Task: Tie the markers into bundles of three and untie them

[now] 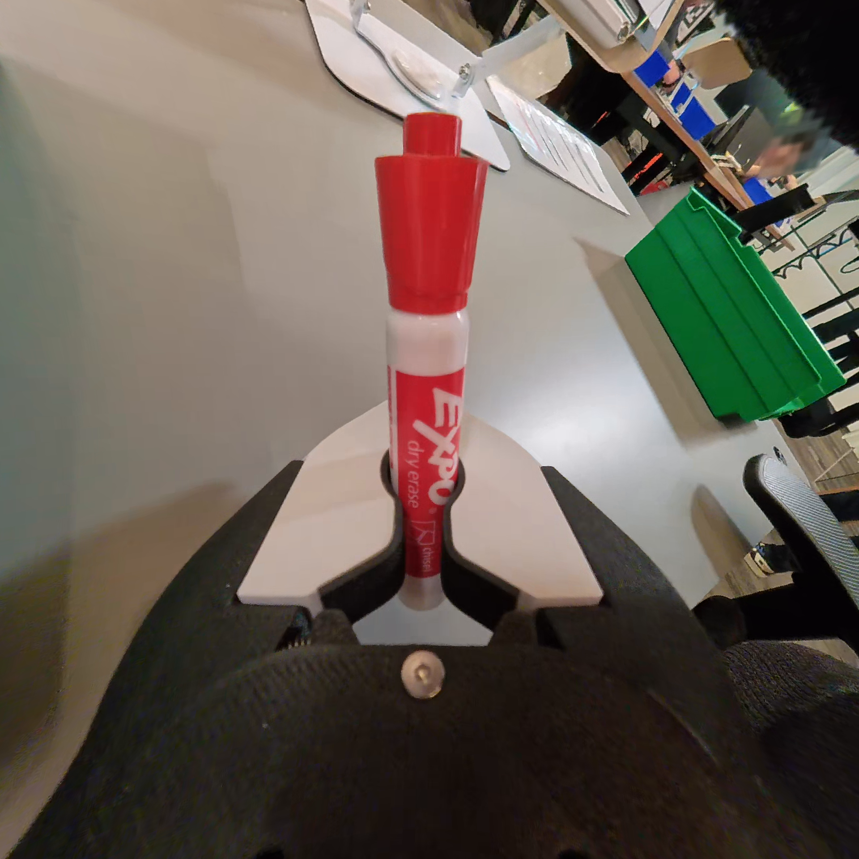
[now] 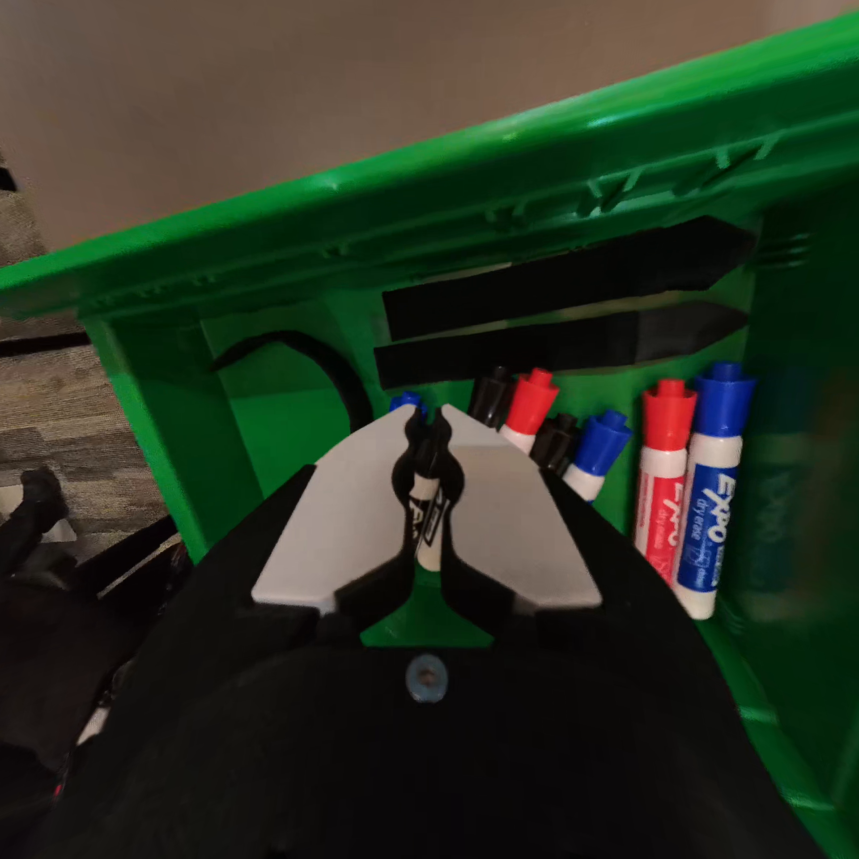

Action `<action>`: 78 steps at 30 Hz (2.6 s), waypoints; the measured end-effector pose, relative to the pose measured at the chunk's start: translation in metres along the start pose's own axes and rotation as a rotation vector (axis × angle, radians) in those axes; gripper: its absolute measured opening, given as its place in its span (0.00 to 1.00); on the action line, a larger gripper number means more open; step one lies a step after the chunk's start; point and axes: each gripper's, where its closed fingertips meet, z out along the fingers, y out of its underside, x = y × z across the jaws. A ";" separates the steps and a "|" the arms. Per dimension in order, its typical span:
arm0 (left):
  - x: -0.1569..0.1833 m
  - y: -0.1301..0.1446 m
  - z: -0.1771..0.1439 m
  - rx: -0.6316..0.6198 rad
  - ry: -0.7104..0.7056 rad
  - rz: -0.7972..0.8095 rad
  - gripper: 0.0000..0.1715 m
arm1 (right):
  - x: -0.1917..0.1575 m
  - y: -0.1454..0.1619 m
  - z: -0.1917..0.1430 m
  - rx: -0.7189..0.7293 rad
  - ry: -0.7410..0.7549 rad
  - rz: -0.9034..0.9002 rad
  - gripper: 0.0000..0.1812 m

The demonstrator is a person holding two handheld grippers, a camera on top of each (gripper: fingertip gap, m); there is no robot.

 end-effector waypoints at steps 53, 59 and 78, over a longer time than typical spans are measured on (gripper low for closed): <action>0.083 -0.005 0.027 0.015 0.303 0.205 0.06 | -0.040 0.144 -0.276 0.911 -0.085 -0.010 0.10; 0.107 0.001 0.041 -0.026 0.403 0.245 0.07 | -0.027 0.271 -0.291 1.179 -0.052 0.142 0.10; 0.134 0.016 0.071 -0.143 0.533 0.350 0.06 | 0.010 0.393 -0.234 1.164 -0.058 0.308 0.10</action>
